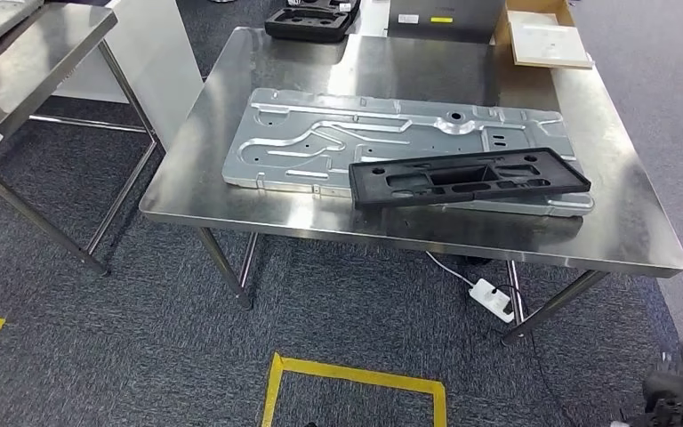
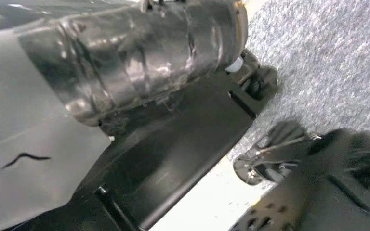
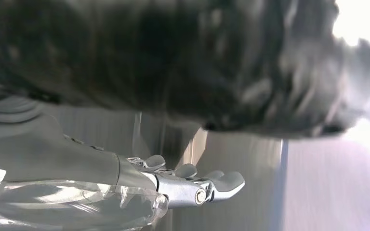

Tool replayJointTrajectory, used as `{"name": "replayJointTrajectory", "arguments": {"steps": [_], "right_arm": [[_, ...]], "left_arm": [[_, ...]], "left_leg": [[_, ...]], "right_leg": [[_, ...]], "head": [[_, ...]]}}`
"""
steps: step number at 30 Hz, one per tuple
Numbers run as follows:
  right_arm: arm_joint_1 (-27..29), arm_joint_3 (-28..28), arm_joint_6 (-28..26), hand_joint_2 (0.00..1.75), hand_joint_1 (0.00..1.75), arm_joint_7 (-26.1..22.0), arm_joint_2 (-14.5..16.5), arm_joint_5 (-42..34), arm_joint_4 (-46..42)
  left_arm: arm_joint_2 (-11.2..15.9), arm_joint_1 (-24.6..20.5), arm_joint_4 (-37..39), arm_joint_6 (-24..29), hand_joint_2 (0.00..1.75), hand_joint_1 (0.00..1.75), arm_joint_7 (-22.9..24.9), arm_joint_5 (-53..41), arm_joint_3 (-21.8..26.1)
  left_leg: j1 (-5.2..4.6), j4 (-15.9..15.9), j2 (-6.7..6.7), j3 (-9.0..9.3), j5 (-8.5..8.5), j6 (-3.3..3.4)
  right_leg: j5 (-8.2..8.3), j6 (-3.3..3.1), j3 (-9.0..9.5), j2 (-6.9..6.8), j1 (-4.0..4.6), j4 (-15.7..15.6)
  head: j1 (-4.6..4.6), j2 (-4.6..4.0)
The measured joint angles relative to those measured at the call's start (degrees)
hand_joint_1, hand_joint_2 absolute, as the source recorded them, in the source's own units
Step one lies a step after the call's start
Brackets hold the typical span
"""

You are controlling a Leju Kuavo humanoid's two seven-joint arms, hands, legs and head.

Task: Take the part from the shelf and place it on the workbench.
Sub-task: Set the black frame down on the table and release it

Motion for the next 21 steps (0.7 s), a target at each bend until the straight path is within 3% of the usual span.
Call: {"name": "replayJointTrajectory", "arguments": {"steps": [2,3,4,6,7,8,10,11,12,13,14,16,18,19,21], "right_arm": [[-2.35,-1.30,2.59,0.00,0.00,3.94,1.48,10.50,12.82],[-3.65,-1.42,3.16,0.00,0.00,6.20,2.37,13.05,18.71],[-4.87,-1.43,3.16,0.00,0.00,8.96,3.43,14.50,24.64],[-6.37,-1.41,2.50,0.00,0.00,14.26,5.71,16.66,34.46],[-6.79,-1.30,2.54,0.00,0.00,16.67,6.72,18.37,38.60],[-7.06,-1.02,3.07,0.00,0.00,18.42,7.59,20.39,41.73],[-7.66,0.13,4.80,0.00,0.00,20.58,8.86,24.35,46.80],[-8.00,0.76,5.55,0.00,0.00,21.10,9.27,25.67,48.96],[-8.35,1.27,6.07,0.00,0.00,21.42,9.56,26.42,50.99],[-8.63,1.64,6.37,0.00,0.00,21.62,9.72,26.77,52.88],[-8.83,1.96,6.59,0.00,0.00,21.74,9.81,27.08,54.61],[-9.12,2.88,7.46,0.00,0.00,22.13,10.00,28.70,57.74],[-9.32,4.55,10.14,0.00,0.00,23.46,10.28,33.62,60.29],[-9.41,5.71,12.68,0.00,0.00,24.65,10.38,37.09,61.35],[-9.50,9.08,18.87,0.00,0.00,27.55,10.40,44.97,63.12]], "left_arm": [[-0.27,-0.18,0.00,-0.67,0.00,0.00,-0.10,-0.72,0.24],[-0.42,-0.28,0.00,-0.82,0.00,0.00,-0.13,-1.09,0.27],[-0.68,-0.41,0.00,-0.92,0.00,0.00,-0.12,-1.51,0.28],[-1.02,-0.49,0.00,-1.00,0.00,0.00,0.14,-2.16,0.28],[-1.12,-0.51,0.00,-1.00,0.00,0.00,0.43,-2.38,0.28],[-1.10,-0.49,0.00,-1.01,0.00,0.00,0.74,-2.52,0.28],[-1.06,-0.51,0.00,-1.02,0.00,0.00,1.31,-2.64,0.28],[-1.03,-0.56,0.00,-1.03,0.00,0.00,1.45,-2.68,0.28],[-1.01,-0.61,0.00,-1.04,0.00,0.00,1.56,-2.68,0.28],[-1.01,-0.65,0.00,-1.04,0.00,0.00,1.64,-2.67,0.28],[-0.99,-0.65,0.00,-1.04,0.00,0.00,1.74,-2.65,0.28],[-0.93,-0.65,0.00,-1.06,0.00,0.00,2.00,-2.70,0.28],[-0.84,-0.73,0.00,-1.13,0.00,0.00,2.14,-3.07,0.28],[-0.81,-0.78,0.00,-1.21,0.00,0.00,2.14,-3.42,0.27],[-0.80,-0.77,0.00,-1.46,0.00,0.00,2.16,-4.40,0.12]], "left_leg": [[0.01,1.18,0.07,-1.97,0.75,-0.55],[0.12,1.65,0.20,-2.51,1.07,-0.93],[0.31,1.95,0.32,-2.82,1.45,-1.34],[0.80,2.31,0.30,-3.09,1.75,-2.08],[0.95,3.05,0.14,-3.54,0.80,-2.39],[1.00,4.71,-0.01,-4.21,-1.23,-2.69],[1.09,10.88,-0.14,-5.94,-7.05,-3.25],[1.12,14.43,-0.13,-6.53,-9.23,-3.50],[1.15,17.14,-0.12,-6.61,-10.09,-3.66],[1.15,18.29,-0.12,-5.89,-9.61,-3.72],[1.14,17.33,-0.13,-4.18,-8.13,-3.62],[0.95,10.05,-0.17,1.96,-5.74,-2.99],[0.58,1.51,-0.22,7.76,-6.39,-2.26],[0.35,-0.80,-0.23,9.04,-6.95,-1.97],[0.21,-2.07,-0.18,8.98,-6.17,-1.34]], "right_leg": [[-0.64,-0.30,4.94,0.05,0.31,-7.49],[-1.55,-0.50,6.24,0.12,0.60,-10.16],[-2.23,-0.73,6.71,0.21,0.97,-11.59],[-1.54,-1.45,6.08,0.08,1.29,-11.89],[-1.04,-1.90,5.76,-0.10,1.30,-11.90],[-0.48,-2.32,5.29,-0.31,1.20,-12.00],[0.72,-2.83,4.00,-0.51,1.07,-11.99],[1.33,-2.92,3.29,-0.57,1.04,-11.95],[1.93,-2.95,2.55,-0.65,1.05,-11.88],[2.54,-2.95,1.77,-0.74,1.07,-11.81],[3.12,-2.94,0.94,-0.83,1.10,-11.72],[4.28,-2.86,-0.49,-0.87,1.13,-11.56],[5.40,-2.51,-1.20,-0.81,1.07,-11.58],[5.97,-2.22,-1.30,-0.79,0.94,-11.71],[7.03,-1.56,-1.37,-0.74,0.69,-12.23]], "head": [[-0.12,0.00],[-0.15,0.00],[-0.13,0.00],[0.16,0.00],[0.25,0.00],[0.11,0.00],[-0.24,-0.01],[-0.38,-0.01],[-0.37,-0.01],[-0.38,-0.01],[-0.37,0.00],[-0.37,0.00],[-0.34,0.00],[-0.41,0.00],[-0.53,0.00]]}}
